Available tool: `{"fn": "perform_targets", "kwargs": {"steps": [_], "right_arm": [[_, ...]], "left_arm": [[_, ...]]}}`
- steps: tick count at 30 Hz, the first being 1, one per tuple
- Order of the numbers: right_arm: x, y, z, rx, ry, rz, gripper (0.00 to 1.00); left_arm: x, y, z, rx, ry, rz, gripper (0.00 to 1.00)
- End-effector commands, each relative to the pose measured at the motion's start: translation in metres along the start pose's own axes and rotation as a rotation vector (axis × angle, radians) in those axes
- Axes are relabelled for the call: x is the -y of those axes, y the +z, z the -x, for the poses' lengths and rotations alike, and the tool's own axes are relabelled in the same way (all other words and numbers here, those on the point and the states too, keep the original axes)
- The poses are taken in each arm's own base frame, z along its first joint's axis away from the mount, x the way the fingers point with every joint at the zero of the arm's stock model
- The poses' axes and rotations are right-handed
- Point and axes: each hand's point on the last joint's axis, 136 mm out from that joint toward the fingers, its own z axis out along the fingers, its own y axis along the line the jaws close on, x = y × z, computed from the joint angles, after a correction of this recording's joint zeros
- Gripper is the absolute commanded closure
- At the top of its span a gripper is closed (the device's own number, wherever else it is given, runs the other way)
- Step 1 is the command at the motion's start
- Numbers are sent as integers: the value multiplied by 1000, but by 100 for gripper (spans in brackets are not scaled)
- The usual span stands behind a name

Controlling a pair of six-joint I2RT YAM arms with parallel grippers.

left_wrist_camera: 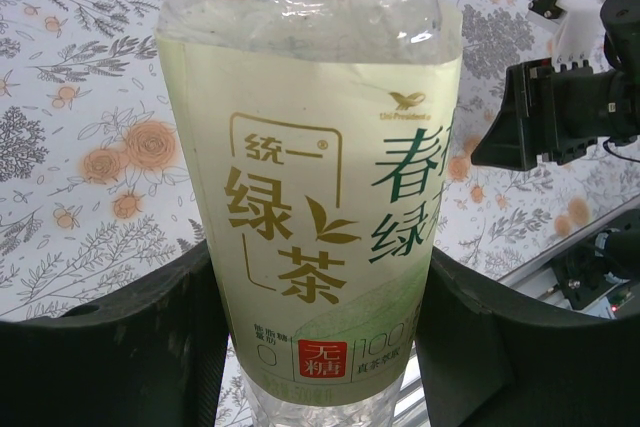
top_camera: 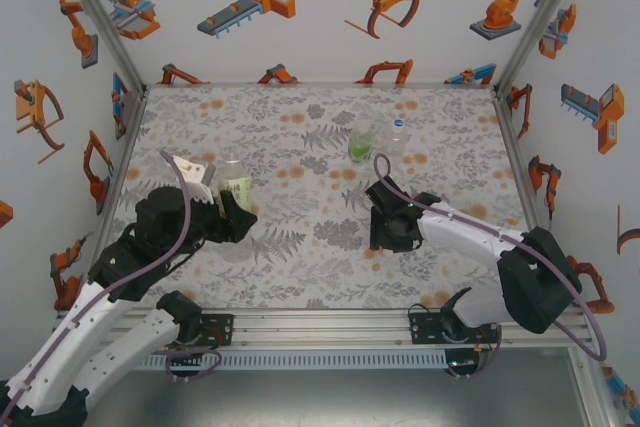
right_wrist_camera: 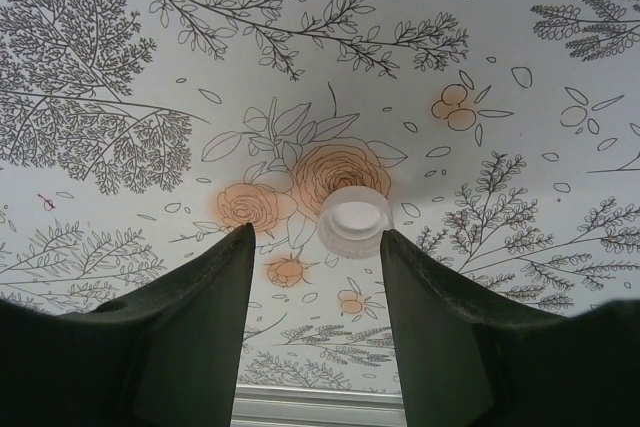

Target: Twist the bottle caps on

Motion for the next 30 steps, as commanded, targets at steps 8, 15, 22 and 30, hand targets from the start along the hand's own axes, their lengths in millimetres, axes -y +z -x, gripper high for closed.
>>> {"fn": "perform_targets", "kwargs": {"steps": [8,15,22,30], "right_arm": [[7,0,0,22,1,-46,49],[8,6,-4,6,3,-47,49],[10,15,-11,-21,4,-62,49],[10,20,-17,-41,16,-49,56]], "left_arm": [[2,-9,12,52,-16,-6,87],[3,-9,11,40,-21,-13,88],[2,-8,12,47,-25,-8,88],[4,-5,12,37,-27,-16,88]]}}
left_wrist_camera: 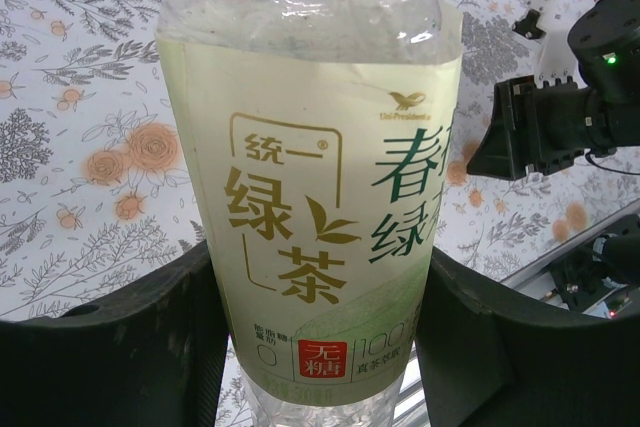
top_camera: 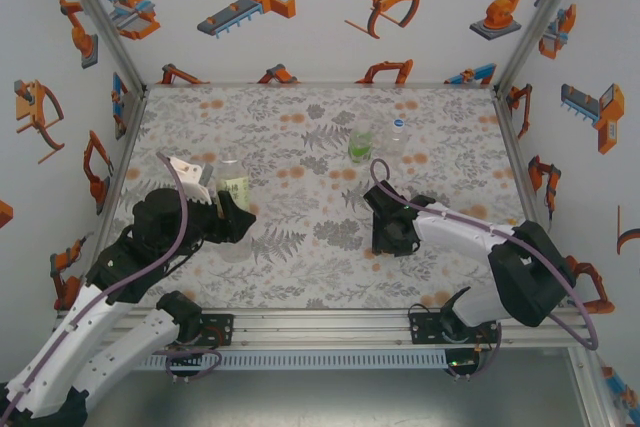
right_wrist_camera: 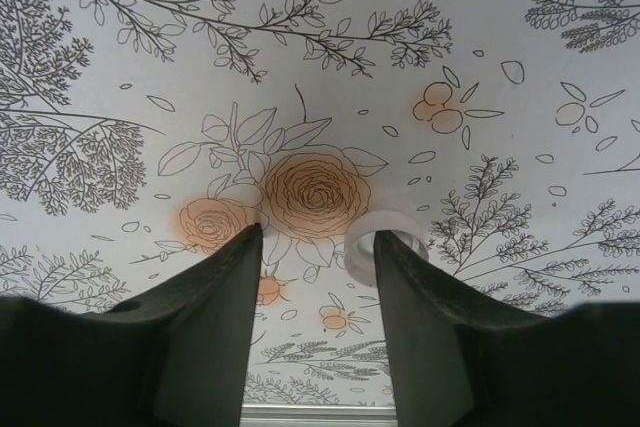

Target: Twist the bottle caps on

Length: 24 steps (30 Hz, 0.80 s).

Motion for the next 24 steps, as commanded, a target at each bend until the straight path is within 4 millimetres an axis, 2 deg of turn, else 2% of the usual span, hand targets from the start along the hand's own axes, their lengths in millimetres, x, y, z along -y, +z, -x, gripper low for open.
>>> {"fn": "perform_targets", "kwargs": {"steps": [1,5,8,18,20,24], "right_arm": [[-1,6,-7,-19,18,9,57],[-12,4,-5,-20,13,43,58],[-28,2,-2,-14,-17,65,59],[-117,5,-4,-38,-228,88,59],[-130,4,-5,-34,-261,87,59],[-138,0,-4,-30,-289,67,59]], "left_arm": [[5,-3,10,29,-23,-19,88],[5,-3,11,29,-21,-18,87],[3,-3,11,33,-19,-10,87],[5,-2,11,25,-25,-16,87],[4,-4,11,27,-26,-14,87],[2,-7,10,31,-24,-4,87]]}}
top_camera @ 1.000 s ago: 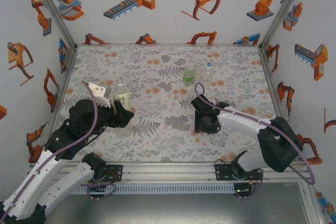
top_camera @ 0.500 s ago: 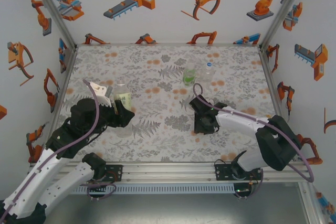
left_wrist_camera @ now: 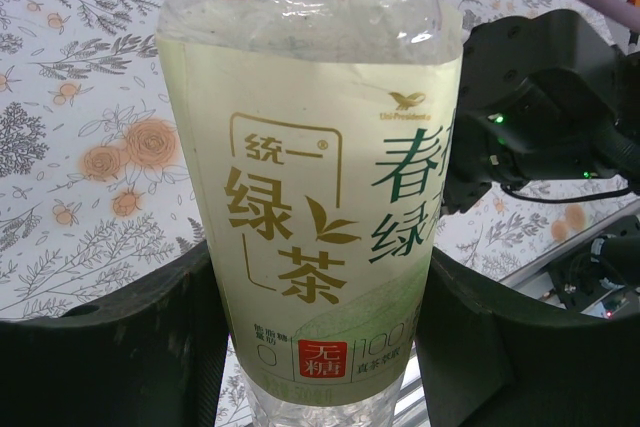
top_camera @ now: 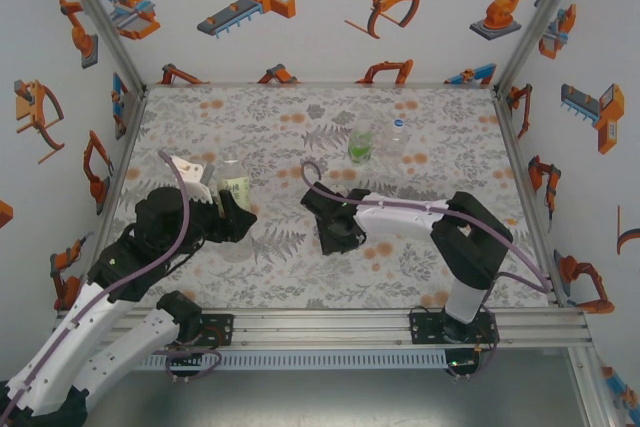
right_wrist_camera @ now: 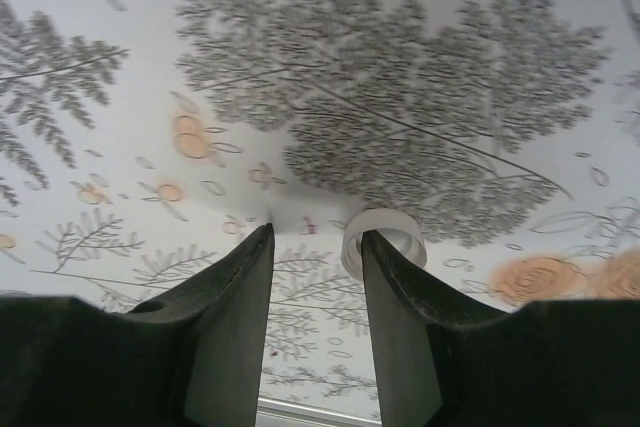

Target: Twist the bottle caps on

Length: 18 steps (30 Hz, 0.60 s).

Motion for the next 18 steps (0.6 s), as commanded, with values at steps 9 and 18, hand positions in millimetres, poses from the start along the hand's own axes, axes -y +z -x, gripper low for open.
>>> {"fn": "perform_targets", "kwargs": {"steps": [9,18], "right_arm": [[9,-27,10,39,-12,-66,54],[14,-17,1,6,4,-82,51]], "left_arm": [[0,-12,6,28,-17,-1,87],[-3,-12,4,26,-14,12,86]]}}
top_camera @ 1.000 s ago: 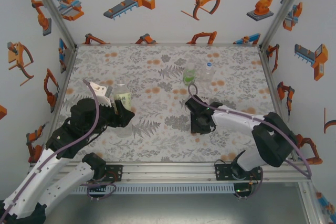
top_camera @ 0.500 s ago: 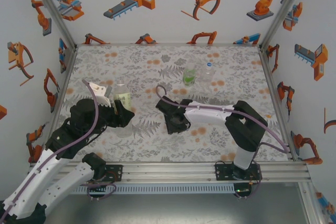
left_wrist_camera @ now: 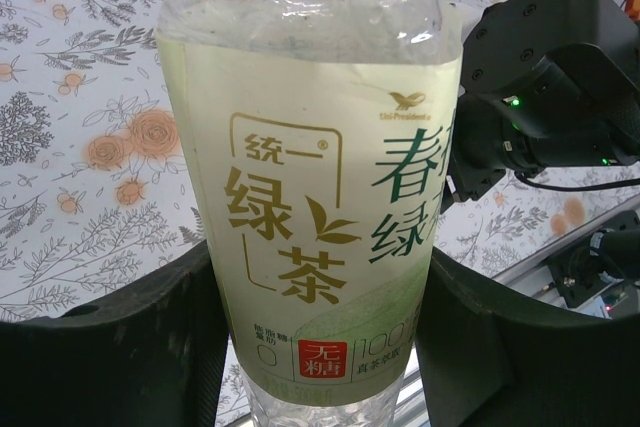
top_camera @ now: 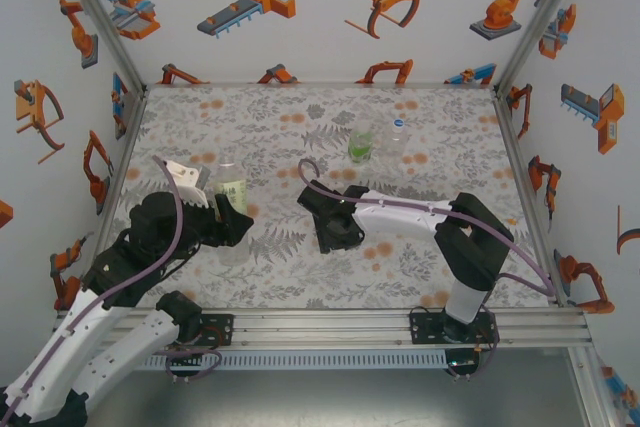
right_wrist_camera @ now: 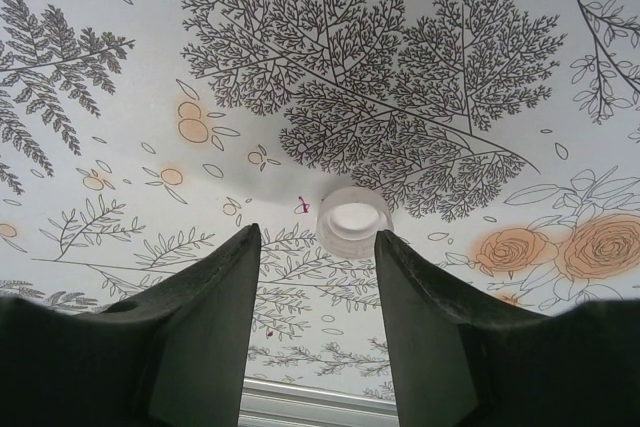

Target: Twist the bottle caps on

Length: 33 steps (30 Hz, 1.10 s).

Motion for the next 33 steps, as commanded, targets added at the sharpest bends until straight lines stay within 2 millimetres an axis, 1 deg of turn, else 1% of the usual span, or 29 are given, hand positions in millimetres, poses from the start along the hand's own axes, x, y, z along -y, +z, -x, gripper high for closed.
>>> {"fn": "perform_targets", "kwargs": {"steps": [1,7,14,22,33], "right_arm": [[8,-2,-2,-3,12,-36,50],[11,-3,0,5,6,-50,49],[11,1,-2,0,2,-51,48],[9,1,0,6,3,-44,51],[11,10,-7,-18,2,-56,51]], "left_arm": [[0,-2,7,22,-10,6,86],[1,-1,8,20,-15,3,86],[0,-1,8,20,-15,9,86],[0,0,7,15,-19,5,86],[-1,-1,7,20,-18,10,86]]}}
